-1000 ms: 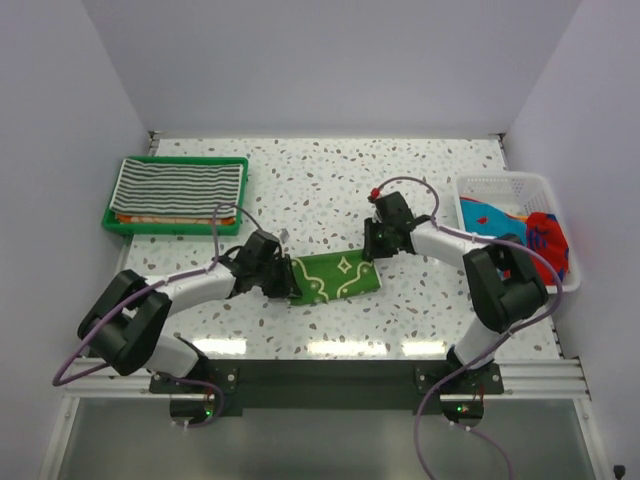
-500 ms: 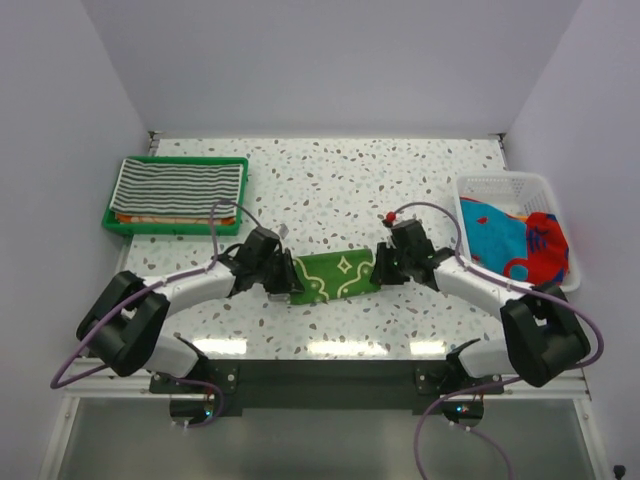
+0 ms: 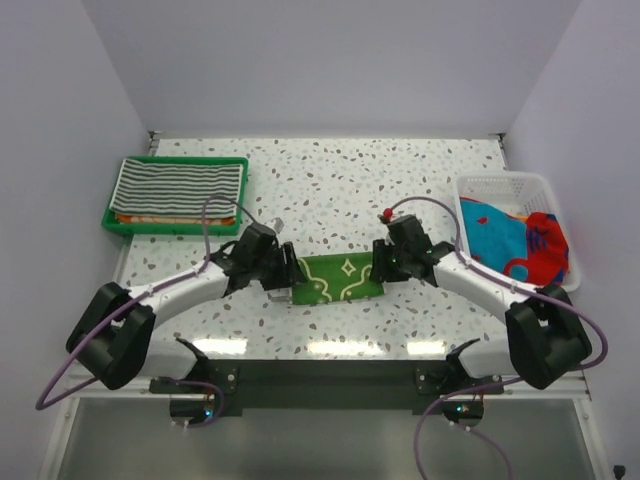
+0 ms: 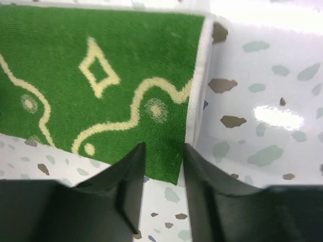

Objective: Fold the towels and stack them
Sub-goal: Fold the towel, then neatly place the folded towel into the bin

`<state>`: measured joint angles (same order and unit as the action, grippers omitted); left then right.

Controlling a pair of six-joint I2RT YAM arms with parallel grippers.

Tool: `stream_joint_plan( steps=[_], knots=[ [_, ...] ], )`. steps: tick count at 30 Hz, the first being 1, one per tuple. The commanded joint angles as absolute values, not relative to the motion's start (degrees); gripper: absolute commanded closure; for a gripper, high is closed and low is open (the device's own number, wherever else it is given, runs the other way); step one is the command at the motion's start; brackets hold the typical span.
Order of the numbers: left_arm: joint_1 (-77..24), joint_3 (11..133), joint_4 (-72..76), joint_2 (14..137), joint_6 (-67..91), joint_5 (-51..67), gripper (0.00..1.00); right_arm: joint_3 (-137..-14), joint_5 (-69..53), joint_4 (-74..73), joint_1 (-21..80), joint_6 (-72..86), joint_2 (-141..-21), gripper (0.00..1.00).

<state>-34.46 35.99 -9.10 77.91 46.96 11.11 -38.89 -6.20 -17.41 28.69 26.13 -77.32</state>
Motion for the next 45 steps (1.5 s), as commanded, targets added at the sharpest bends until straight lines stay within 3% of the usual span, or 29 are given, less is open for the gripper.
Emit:
stream_joint_plan(
  steps=[1, 8, 12, 17, 24, 31, 36, 45],
  knots=[
    [-32.79, 42.27, -12.38, 74.01, 44.57, 7.91, 0.41, -47.44, -0.63, -25.21, 32.85, 20.05, -75.32, 0.57],
    [-17.52, 45.87, -18.27, 71.28, 34.83, 9.67, 0.08, -57.99, 4.3, -29.0, 44.9, 18.81, -82.33, 0.34],
    [-10.3, 46.06, -21.96, 70.66, 29.63, 9.05, 0.06, -63.97, 7.29, -30.06, 54.28, 17.58, -89.45, 0.23],
    [-3.44, 43.86, -23.55, 69.26, 24.62, 8.18, 0.05, -73.8, 10.98, -32.87, 61.51, 14.86, -99.73, 0.19],
    [-1.93, 40.61, -22.24, 66.71, 23.12, 7.47, 0.04, -83.4, 15.47, -36.12, 66.44, 12.13, -109.58, 0.23],
    [-1.85, 38.5, -21.71, 66.71, 23.29, 5.98, 0.06, -87.1, 15.73, -36.47, 67.32, 9.93, -115.04, 0.4],
    [-1.85, 38.58, -21.27, 66.62, 23.47, 5.71, 0.07, -87.01, 15.03, -35.86, 67.67, 9.76, -117.24, 0.48],
    [-1.85, 38.15, -20.57, 68.03, 23.03, 8.17, 0.07, -83.32, 15.64, -33.66, 67.76, 9.84, -121.11, 0.51]
  ],
)
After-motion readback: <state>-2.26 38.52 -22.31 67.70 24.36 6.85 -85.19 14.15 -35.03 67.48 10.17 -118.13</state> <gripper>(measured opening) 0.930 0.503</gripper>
